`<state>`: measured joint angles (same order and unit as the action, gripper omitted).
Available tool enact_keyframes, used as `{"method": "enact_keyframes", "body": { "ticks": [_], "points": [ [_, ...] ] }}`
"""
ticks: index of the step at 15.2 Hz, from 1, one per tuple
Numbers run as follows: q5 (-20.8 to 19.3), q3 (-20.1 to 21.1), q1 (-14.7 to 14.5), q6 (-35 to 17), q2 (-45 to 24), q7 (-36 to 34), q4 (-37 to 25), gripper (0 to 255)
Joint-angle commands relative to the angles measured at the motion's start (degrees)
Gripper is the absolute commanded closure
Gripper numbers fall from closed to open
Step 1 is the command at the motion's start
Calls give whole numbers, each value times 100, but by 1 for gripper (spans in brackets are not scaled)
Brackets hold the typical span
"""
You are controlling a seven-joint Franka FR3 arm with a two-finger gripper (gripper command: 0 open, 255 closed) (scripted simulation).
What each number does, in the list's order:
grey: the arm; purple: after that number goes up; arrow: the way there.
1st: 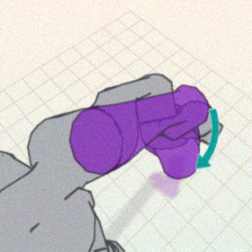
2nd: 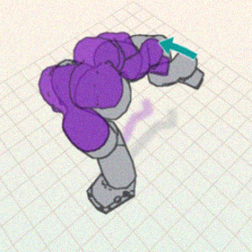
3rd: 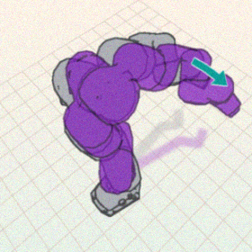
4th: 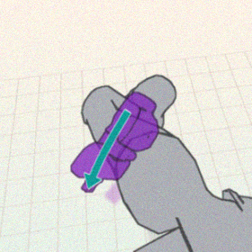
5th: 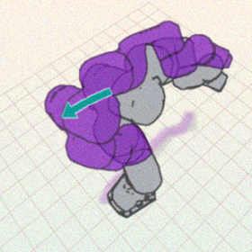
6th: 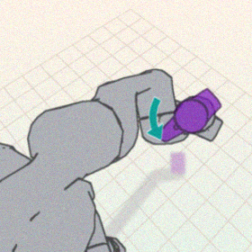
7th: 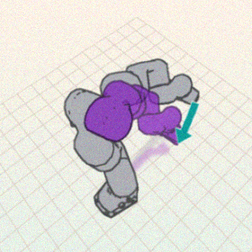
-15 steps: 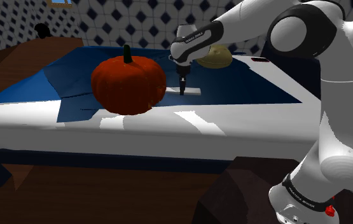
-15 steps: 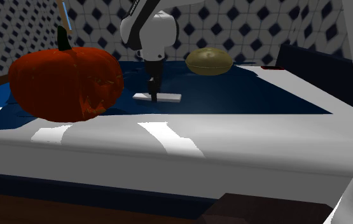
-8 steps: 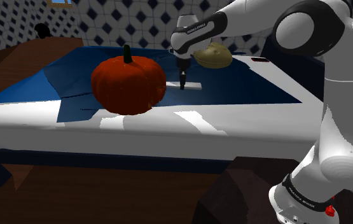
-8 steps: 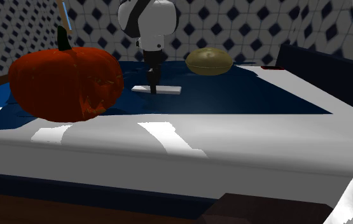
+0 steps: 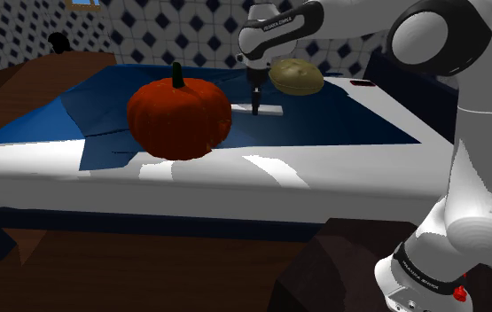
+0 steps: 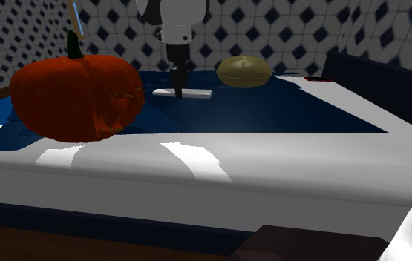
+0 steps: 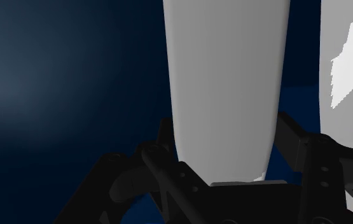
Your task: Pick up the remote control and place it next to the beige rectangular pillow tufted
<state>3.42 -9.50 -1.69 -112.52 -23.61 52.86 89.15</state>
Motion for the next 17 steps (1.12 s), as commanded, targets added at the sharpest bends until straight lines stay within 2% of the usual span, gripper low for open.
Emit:
{"method": "enact_keyframes", "body": {
  "ticks": [1, 17],
  "points": [
    [-7, -2, -2, 130, 29, -7, -101, 255],
    [-33, -22, 26, 1316, 129, -25, -1189, 255]
  ]
}}
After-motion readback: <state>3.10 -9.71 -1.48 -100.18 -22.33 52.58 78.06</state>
